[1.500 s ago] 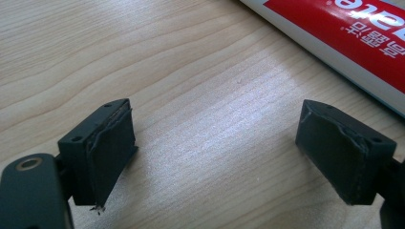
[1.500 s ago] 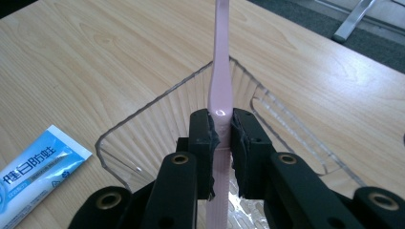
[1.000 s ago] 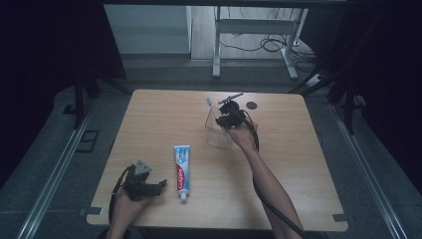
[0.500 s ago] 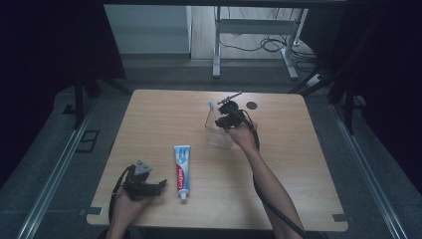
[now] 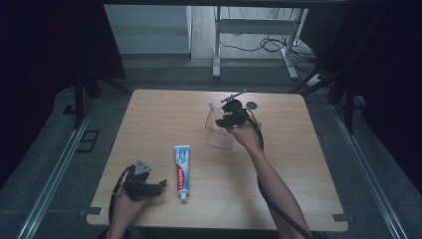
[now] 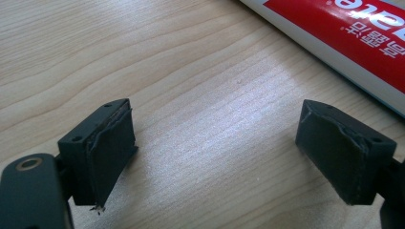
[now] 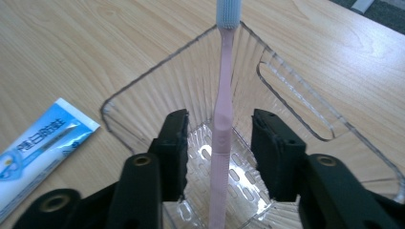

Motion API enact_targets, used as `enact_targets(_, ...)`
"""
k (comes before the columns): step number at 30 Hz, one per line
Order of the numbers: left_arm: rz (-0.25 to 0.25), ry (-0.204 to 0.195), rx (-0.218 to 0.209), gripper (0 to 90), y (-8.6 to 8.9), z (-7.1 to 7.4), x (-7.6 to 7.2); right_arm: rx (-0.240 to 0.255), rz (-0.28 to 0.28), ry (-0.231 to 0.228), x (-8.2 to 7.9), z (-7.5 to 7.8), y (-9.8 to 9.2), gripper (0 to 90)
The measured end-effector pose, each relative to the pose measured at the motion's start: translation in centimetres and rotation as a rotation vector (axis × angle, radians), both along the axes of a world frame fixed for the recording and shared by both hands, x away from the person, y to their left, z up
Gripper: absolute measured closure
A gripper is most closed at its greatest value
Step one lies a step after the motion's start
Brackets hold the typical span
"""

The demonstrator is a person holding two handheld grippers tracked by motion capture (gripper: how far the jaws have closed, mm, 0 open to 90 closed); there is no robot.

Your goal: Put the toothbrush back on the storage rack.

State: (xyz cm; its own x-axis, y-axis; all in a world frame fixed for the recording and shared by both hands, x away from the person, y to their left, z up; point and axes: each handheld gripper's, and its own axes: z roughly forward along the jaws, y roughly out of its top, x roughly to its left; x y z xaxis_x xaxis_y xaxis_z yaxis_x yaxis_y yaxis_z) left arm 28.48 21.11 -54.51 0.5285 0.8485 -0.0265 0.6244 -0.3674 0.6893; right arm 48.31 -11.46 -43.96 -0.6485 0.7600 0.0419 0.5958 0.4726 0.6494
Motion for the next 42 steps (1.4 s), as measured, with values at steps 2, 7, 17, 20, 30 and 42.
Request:
enact_targets(2,0.0,0.0,0.0,13.2,0.0,0.0,0.0,0.013,0.012,-0.011,-0.4,0.7,-0.2,51.6)
enact_targets(7,0.0,0.0,-0.001,13.2,0.0,0.0,0.0,0.03,0.036,-0.021,-1.1,1.7,-0.5,45.9)
enact_targets(17,0.001,0.0,0.001,13.2,0.0,0.0,0.0,0.026,0.091,-0.043,-3.0,3.0,-1.1,30.6)
enact_targets(20,0.0,-0.001,-0.001,13.2,0.0,0.0,0.0,0.02,0.104,-0.057,-3.7,3.3,-1.1,25.3)
enact_targets(30,0.0,0.001,0.001,13.2,0.0,0.0,0.0,0.006,0.134,-0.087,-5.7,3.7,-1.6,11.5)
enact_targets(42,0.0,0.0,0.001,13.2,0.0,0.0,0.0,-0.029,0.156,-0.076,-7.3,3.0,-2.8,0.0)
